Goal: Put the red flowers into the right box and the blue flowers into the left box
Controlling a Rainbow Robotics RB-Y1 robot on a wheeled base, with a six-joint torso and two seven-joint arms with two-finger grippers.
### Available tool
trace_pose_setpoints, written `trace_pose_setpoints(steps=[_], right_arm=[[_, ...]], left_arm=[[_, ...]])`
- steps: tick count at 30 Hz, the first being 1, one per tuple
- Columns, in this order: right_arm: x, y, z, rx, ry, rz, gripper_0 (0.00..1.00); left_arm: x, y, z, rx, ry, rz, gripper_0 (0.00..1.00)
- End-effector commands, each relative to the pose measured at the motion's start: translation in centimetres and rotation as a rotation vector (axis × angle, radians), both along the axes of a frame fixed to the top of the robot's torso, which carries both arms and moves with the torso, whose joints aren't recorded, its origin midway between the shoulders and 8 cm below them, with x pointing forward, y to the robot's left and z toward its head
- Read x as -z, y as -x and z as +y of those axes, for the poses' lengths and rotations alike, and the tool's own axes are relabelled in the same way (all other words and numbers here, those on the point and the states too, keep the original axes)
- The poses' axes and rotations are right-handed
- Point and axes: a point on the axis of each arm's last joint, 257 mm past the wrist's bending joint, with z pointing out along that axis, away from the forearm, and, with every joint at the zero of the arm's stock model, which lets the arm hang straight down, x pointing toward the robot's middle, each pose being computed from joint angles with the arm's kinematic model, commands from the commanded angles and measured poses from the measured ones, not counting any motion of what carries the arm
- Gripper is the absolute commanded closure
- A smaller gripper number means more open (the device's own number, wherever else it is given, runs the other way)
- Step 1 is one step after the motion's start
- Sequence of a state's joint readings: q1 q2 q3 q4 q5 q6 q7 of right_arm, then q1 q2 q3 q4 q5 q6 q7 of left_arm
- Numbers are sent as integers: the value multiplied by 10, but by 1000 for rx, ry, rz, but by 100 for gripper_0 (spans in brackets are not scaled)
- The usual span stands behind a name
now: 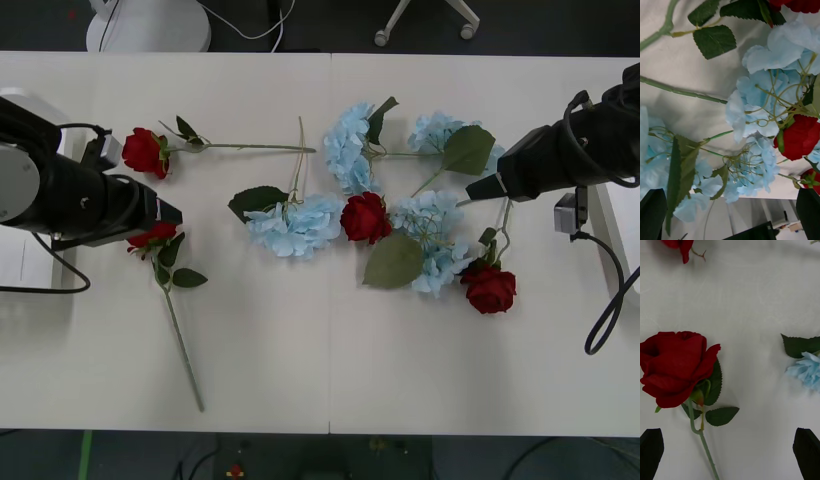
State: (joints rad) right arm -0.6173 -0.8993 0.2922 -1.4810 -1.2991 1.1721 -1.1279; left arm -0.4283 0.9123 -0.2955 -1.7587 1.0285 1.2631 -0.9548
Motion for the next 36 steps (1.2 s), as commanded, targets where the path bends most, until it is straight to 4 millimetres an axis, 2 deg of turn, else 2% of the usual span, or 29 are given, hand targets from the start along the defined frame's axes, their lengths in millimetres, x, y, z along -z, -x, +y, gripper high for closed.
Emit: trace_pose_setpoints(steps=[1, 5, 8, 12, 13, 17, 25, 26, 29, 32, 34, 35, 36], right_arm=[[-16, -13, 2, 88, -16, -2, 0], [-3, -10, -11, 159, -9, 39, 0], [16, 0, -18, 170, 11, 89, 0], [47, 8, -23, 190, 47, 130, 0], [60, 9, -24, 199, 64, 137, 0], [86, 11, -34, 237, 99, 153, 0], [103, 8, -52, 302, 81, 180, 0], [106, 8, -55, 310, 77, 186, 0], [114, 9, -59, 318, 83, 200, 0], [120, 9, -60, 319, 86, 202, 0], [124, 9, -60, 321, 88, 205, 0], [126, 8, -59, 322, 88, 202, 0], [127, 7, -56, 319, 87, 201, 0]], left_arm=[[11, 4, -2, 64, -21, -59, 0], [27, 7, 6, 48, -44, -62, 0], [39, 5, 6, 36, -62, -61, 0], [57, 0, 10, 32, -107, -75, 0], [64, -2, 12, 28, -114, -80, 0], [77, -6, 9, 14, -97, -81, 0], [94, -7, 13, 1, -131, -72, 0], [98, -6, 14, -2, -132, -64, 14], [101, -5, 13, -5, -131, -57, 40], [105, -5, 11, -8, -127, -52, 44], [109, -4, 10, -14, -123, -43, 60], [113, -3, 10, -18, -122, -37, 93], [114, -3, 11, -21, -124, -36, 100]])
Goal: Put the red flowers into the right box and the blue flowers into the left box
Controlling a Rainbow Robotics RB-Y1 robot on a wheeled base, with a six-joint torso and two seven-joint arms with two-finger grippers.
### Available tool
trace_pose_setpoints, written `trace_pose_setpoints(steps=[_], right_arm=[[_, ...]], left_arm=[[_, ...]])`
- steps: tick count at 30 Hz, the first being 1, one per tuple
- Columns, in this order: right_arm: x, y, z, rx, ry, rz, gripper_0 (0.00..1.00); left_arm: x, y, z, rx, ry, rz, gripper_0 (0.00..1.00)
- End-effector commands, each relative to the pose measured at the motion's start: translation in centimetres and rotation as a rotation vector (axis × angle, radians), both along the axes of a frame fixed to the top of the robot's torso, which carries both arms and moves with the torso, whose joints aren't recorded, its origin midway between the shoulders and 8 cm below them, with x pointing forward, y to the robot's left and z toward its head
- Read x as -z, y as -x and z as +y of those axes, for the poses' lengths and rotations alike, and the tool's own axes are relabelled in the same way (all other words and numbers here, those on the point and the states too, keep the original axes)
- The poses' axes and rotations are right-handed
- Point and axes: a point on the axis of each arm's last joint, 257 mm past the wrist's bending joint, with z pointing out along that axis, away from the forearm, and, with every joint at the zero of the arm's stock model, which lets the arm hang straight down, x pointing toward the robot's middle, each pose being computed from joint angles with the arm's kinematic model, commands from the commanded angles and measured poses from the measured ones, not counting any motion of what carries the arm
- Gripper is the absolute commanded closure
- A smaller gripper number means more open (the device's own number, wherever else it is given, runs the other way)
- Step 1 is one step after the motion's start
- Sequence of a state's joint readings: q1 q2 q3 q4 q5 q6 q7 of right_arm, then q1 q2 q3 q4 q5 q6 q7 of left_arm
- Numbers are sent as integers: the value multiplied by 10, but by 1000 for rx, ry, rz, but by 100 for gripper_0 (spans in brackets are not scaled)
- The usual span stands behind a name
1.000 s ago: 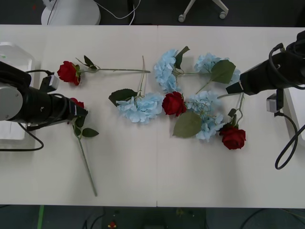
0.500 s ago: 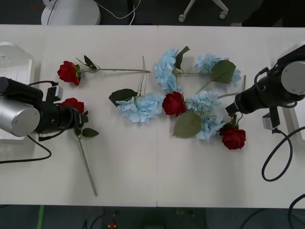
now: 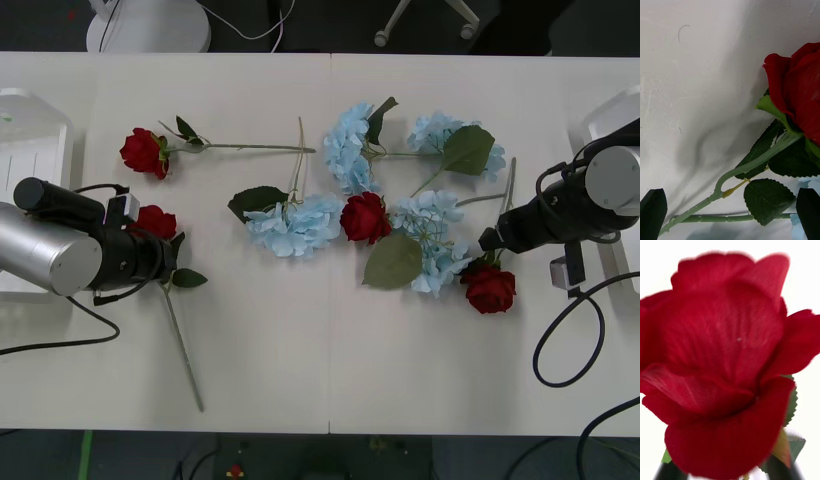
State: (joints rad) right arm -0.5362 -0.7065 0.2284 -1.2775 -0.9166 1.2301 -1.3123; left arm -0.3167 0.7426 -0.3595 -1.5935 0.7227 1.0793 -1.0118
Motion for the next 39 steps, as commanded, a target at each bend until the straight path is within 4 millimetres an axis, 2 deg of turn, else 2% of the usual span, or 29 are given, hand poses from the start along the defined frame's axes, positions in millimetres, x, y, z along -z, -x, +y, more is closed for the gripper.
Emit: trace_pose_setpoints(steps=[1, 8, 12, 15, 17, 18, 20, 21, 22, 23, 24, 28, 29, 32, 35, 39], right_arm=[[4, -5, 9, -20, -2, -26, 0], [17, -11, 12, -12, 33, -40, 0], [21, -12, 14, -8, 30, -43, 0], [21, -12, 17, -12, 26, -44, 0], [23, -11, 18, -13, 25, -42, 0], [24, -11, 18, -12, 25, -40, 4], [27, -11, 17, -12, 25, -38, 26], [28, -11, 18, -14, 25, -39, 42], [28, -11, 18, -14, 25, -39, 66], [28, -11, 19, -16, 24, -40, 81], [28, -11, 18, -16, 25, -40, 87], [31, -11, 18, -17, 26, -35, 100], [30, -11, 18, -17, 24, -37, 100], [31, -10, 19, -23, 23, -34, 100], [29, -7, 19, -40, 21, -20, 100], [22, -3, 18, -60, -2, -4, 100]], left_arm=[[11, 0, -10, 40, -13, -3, 100], [12, 0, -13, 38, -4, -2, 100], [3, -3, -23, 52, 18, -18, 100], [-27, -12, -41, 71, 90, -58, 100], [-56, -17, -55, 86, 166, -91, 100], [-74, -20, -61, 111, 201, -114, 100], [-99, -22, -75, 158, 253, -151, 100], [-113, -23, -86, 182, 294, -172, 100], [-135, -24, -102, 210, 380, -210, 100], [-148, -24, -113, 226, 435, -235, 100], [-161, -26, -122, 240, 484, -264, 100], [-210, -34, -151, 298, 624, -408, 100], [-216, -34, -157, 311, 638, -422, 100], [-251, -38, -184, 380, 694, -511, 100], [-274, -37, -210, 456, 705, -576, 100], [-290, -32, -238, 540, 695, -640, 100]])
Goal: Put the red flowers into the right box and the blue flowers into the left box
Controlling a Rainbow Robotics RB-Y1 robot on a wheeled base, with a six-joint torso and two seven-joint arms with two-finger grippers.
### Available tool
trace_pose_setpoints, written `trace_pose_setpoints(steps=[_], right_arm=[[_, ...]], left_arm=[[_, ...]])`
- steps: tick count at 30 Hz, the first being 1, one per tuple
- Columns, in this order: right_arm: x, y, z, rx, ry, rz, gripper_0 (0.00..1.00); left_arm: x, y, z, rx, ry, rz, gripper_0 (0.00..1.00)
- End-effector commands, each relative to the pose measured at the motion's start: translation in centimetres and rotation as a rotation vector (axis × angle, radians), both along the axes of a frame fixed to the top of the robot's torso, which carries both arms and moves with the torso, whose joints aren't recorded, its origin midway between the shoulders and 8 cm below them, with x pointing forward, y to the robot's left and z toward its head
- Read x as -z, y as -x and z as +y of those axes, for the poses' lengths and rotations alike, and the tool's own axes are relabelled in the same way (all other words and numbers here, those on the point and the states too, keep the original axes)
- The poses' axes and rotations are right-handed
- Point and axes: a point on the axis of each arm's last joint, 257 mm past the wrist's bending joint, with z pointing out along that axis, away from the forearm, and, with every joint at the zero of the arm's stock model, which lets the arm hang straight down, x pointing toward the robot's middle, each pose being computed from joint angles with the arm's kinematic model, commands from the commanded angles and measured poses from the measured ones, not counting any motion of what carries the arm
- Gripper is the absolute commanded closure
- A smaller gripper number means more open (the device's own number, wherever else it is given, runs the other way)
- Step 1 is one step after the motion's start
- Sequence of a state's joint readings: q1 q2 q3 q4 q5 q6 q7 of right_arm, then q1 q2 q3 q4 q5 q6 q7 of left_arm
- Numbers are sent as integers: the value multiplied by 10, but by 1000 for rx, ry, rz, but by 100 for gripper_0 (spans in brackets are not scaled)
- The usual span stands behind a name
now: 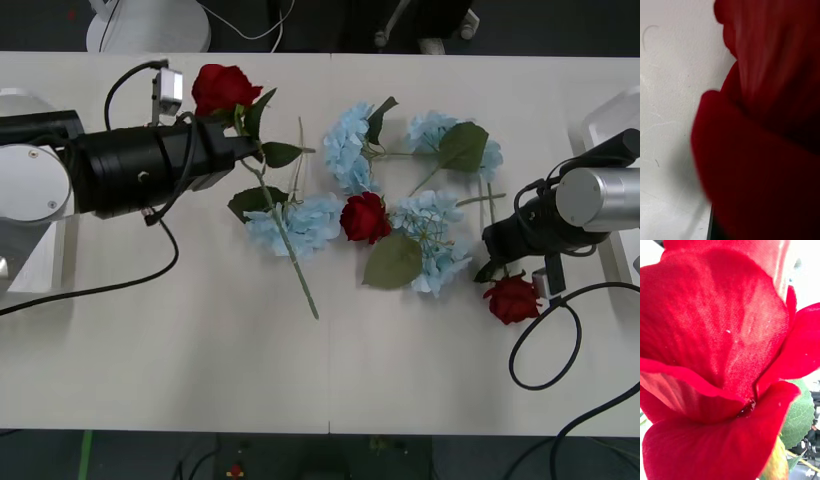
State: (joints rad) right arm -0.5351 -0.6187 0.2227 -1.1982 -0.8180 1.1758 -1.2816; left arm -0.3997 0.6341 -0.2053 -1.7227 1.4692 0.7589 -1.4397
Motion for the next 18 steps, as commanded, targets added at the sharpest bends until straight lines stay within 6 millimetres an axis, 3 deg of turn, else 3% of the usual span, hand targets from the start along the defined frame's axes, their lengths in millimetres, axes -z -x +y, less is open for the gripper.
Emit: trace_pose_setpoints(steps=[1, 4, 8, 13, 18], right_arm=[[-14, 3, 7, -71, -38, 7, 100], [-26, 9, 3, -108, -51, 25, 100], [-57, 20, -11, -192, -43, 31, 100], [-99, 35, -18, -326, -63, 15, 100], [-149, 52, -33, -582, 60, -60, 100]], left_arm=[[-65, 6, -57, 112, -6, -255, 100], [-75, 6, -79, 93, 74, -283, 100], [-83, 5, -108, 33, 177, -333, 100], [-75, 10, -112, 64, 147, -320, 100], [-76, 10, -112, 68, 160, -309, 100]])
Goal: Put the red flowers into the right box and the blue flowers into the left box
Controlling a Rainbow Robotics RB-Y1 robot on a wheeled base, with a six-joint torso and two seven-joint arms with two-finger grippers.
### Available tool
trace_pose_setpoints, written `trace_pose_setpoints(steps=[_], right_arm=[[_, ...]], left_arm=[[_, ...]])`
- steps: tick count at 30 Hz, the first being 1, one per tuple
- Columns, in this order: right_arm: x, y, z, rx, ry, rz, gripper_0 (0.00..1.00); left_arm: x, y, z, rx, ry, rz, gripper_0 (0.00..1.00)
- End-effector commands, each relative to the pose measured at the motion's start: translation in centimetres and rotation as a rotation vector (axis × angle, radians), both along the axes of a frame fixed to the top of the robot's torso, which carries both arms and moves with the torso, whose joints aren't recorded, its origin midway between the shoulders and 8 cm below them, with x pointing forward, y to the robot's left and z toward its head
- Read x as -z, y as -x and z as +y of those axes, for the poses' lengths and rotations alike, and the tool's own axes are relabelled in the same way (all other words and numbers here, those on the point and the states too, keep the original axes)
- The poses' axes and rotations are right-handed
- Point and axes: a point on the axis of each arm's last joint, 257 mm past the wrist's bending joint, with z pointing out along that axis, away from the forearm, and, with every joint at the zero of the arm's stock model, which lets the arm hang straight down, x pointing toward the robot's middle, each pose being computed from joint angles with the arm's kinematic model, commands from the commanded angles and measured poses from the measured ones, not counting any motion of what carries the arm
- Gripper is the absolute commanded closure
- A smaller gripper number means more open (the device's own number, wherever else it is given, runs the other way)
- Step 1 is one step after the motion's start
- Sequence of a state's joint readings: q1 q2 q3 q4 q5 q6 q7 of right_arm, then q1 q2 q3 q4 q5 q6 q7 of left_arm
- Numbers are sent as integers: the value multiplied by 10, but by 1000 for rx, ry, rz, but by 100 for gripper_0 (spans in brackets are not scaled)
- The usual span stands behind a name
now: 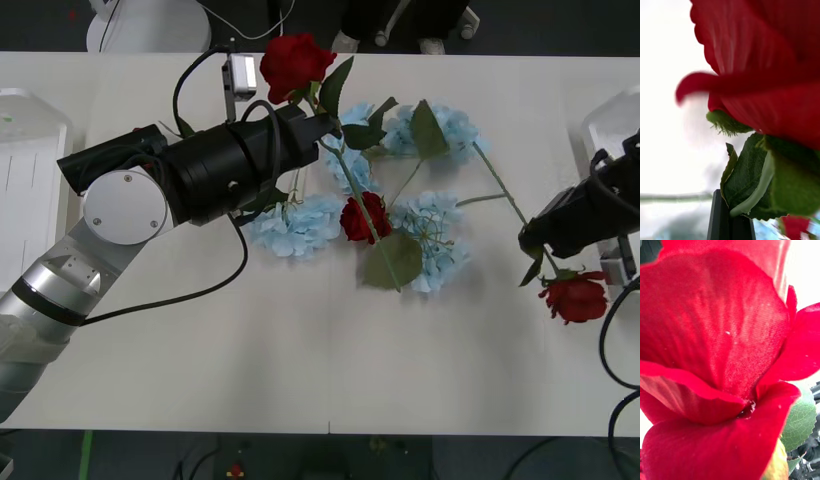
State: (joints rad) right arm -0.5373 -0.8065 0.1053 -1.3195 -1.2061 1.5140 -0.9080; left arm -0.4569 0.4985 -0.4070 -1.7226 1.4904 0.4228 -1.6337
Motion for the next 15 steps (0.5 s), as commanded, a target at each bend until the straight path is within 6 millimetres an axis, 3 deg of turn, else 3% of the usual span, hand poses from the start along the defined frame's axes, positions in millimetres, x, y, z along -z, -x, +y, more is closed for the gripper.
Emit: trace_pose_setpoints(steps=[1, 8, 15], right_arm=[[-72, 1, -35, -248, 145, -170, 100], [-96, 37, -77, -734, 337, -243, 100], [-128, 26, -128, -1097, 597, -407, 100]], left_arm=[[-38, 7, -16, 39, 34, -63, 100], [-47, 6, -13, 44, 72, -47, 100], [-55, 5, -9, 43, 99, -42, 100]])
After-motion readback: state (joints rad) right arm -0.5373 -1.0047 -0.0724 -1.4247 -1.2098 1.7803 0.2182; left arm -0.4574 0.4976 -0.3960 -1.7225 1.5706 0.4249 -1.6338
